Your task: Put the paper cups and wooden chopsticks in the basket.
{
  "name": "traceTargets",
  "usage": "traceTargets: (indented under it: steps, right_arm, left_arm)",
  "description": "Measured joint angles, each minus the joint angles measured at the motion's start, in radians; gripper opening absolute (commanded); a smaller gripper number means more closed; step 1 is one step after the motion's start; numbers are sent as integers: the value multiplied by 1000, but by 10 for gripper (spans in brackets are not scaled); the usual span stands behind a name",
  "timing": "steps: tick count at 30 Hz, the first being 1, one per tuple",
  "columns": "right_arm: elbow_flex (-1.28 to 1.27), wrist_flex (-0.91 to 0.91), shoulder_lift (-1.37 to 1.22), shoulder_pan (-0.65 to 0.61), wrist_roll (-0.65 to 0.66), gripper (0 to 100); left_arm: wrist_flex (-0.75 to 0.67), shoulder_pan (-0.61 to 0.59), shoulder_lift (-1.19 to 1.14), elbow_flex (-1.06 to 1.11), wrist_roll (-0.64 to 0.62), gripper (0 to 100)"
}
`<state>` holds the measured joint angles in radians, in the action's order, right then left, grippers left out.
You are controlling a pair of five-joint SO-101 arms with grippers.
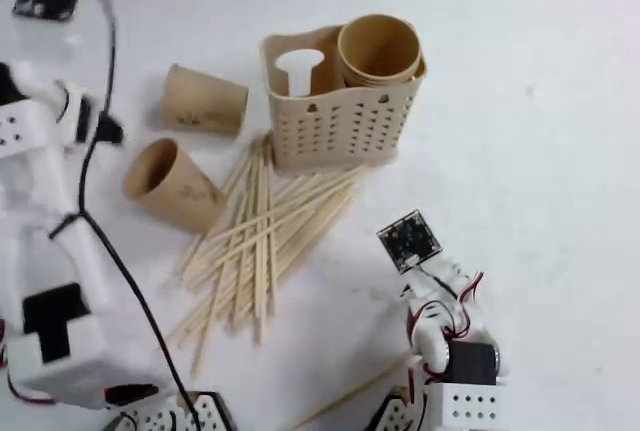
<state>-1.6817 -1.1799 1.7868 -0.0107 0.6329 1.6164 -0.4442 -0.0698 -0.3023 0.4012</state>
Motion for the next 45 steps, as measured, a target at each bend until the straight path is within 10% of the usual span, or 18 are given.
traceTargets:
  steps: [15,45]
  right_arm:
    - [0,0,0,0,0,18]
    - [0,0,0,0,0,18]
  left_arm:
    - [-130,235,-187,249,57,264]
    - [130,540,-169,-6,52,264]
